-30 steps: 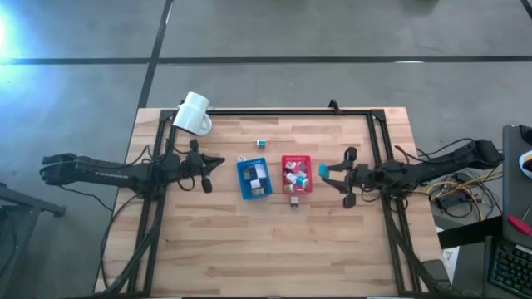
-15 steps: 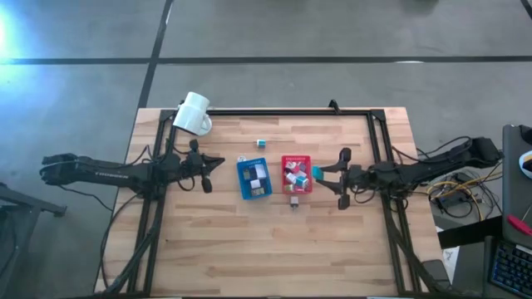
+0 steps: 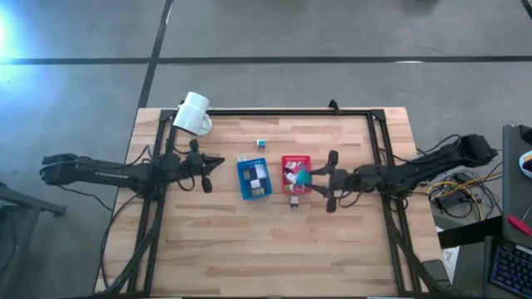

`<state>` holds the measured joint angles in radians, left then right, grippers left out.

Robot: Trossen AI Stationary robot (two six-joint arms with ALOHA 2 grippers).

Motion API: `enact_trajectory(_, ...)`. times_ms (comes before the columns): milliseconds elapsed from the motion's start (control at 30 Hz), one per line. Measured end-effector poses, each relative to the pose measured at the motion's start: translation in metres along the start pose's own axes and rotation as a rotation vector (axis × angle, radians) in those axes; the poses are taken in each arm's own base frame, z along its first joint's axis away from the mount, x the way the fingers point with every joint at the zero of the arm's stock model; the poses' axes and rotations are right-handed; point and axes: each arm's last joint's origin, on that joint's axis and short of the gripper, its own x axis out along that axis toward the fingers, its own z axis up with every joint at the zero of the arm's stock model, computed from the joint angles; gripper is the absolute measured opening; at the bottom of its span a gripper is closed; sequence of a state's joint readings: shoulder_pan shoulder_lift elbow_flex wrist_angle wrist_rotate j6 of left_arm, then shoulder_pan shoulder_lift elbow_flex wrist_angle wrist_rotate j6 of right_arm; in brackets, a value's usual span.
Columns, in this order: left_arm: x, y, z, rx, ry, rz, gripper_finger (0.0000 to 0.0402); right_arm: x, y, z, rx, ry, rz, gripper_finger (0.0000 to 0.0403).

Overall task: Pick & Place Office items
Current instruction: Put the light blue digital clock into the blue bin

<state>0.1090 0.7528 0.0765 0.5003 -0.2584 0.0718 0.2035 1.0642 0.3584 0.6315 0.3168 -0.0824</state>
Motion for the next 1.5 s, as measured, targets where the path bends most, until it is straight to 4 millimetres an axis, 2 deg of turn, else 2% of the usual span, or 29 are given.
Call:
enact_trajectory(367, 0.0, 0.0, 0.001, 0.005, -0.008, 0.005, 0.0016, 0.034, 0.008, -0.002, -0.031, 0.076, -0.002, 0.0153)
enact_trajectory(833, 0.0, 0.0, 0.001, 0.013, -0.007, 0.005, 0.0016, 0.072, 0.01, -0.014, -0.034, 0.216, -0.023, 0.0153)
enact_trajectory(1067, 0.0, 0.0, 0.001, 0.013, -0.007, 0.005, 0.0016, 0.085, 0.012, -0.015, -0.02, 0.225, 0.016, 0.0152)
enact_trajectory(1300, 0.0, 0.0, 0.001, 0.009, -0.006, 0.009, 0.0016, 0.101, 0.008, -0.008, 0.113, 0.275, -0.024, 0.0153)
enact_trajectory(1500, 0.0, 0.0, 0.001, 0.009, -0.006, 0.009, 0.0016, 0.123, 0.013, -0.005, 0.037, 0.368, -0.01, 0.0152)
